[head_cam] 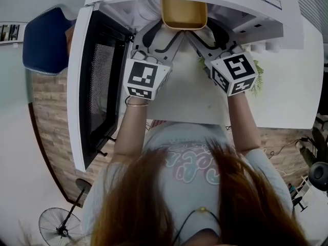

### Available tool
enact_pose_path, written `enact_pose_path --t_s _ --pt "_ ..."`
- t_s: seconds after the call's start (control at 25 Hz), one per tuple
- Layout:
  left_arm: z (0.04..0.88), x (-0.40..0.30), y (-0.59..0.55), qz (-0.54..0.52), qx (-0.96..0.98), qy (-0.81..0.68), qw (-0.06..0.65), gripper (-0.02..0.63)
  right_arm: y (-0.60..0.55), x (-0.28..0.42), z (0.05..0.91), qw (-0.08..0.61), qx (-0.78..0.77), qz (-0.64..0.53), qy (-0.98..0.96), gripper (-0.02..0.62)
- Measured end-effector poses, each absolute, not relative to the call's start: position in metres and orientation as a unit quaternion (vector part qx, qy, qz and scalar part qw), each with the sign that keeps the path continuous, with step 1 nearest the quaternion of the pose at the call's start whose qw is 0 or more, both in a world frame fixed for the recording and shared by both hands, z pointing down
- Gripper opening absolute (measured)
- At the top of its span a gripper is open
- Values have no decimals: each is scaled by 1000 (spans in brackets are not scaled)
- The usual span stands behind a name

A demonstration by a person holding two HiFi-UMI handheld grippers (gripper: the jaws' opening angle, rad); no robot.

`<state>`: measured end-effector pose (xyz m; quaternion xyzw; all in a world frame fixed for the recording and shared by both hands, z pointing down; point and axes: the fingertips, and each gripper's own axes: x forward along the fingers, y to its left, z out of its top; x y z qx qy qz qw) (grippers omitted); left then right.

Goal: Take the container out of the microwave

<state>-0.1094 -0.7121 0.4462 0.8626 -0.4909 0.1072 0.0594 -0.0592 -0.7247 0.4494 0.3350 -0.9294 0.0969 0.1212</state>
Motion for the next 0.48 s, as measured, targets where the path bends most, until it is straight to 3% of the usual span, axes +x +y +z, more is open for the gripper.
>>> enact_pose_path --t_s 0.48 --pt "428 -108 -697 101 862 -494 53 225 -713 -58 426 91 335 107 -932 244"
